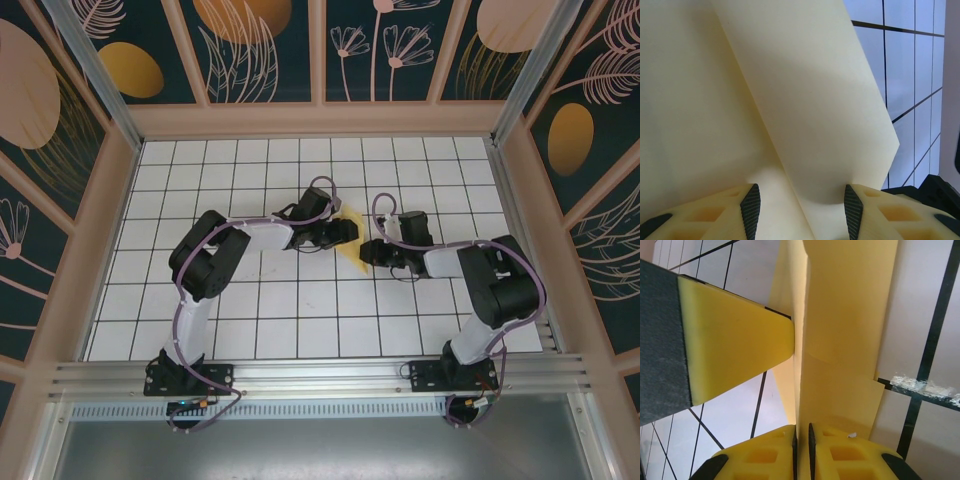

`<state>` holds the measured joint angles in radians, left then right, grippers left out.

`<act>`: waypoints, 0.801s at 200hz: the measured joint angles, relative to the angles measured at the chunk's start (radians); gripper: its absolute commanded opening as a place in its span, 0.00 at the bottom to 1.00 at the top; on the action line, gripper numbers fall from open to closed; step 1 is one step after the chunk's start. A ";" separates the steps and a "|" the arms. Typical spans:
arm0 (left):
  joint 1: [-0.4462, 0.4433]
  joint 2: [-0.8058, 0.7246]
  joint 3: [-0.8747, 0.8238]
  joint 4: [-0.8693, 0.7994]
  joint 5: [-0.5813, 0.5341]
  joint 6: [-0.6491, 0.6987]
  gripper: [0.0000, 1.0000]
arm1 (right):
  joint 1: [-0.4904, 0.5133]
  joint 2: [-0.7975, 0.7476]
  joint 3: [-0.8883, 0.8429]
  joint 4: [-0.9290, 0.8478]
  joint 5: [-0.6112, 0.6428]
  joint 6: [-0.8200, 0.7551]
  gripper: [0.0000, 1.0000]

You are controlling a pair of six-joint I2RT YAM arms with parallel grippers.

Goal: Fold a paper plane with a square sheet of paper (fold left side to right side)
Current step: Fourth fold the wing at the center of the table.

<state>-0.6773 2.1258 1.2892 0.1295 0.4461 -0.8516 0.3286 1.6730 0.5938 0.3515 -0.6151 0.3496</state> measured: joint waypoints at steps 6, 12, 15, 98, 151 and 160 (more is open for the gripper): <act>0.000 0.000 0.001 -0.003 -0.002 0.000 0.51 | -0.001 0.003 0.002 -0.001 -0.003 0.000 0.19; -0.002 0.001 0.003 -0.003 -0.003 0.000 0.51 | -0.002 0.006 0.003 -0.001 -0.007 0.000 0.19; -0.003 0.002 0.003 -0.004 -0.003 0.000 0.51 | -0.002 0.007 0.004 -0.003 -0.008 0.000 0.19; -0.004 0.003 0.015 -0.025 -0.016 0.000 0.51 | -0.009 0.009 0.007 -0.006 -0.015 -0.002 0.32; -0.004 0.003 0.016 -0.028 -0.016 0.000 0.51 | -0.065 -0.051 0.006 -0.010 -0.057 -0.001 0.39; -0.004 0.003 0.016 -0.029 -0.016 0.000 0.51 | -0.087 -0.061 0.006 -0.006 -0.071 0.001 0.39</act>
<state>-0.6811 2.1292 1.3056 0.1009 0.4297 -0.8513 0.2413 1.6115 0.5995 0.3454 -0.6865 0.3508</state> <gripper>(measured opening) 0.511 0.390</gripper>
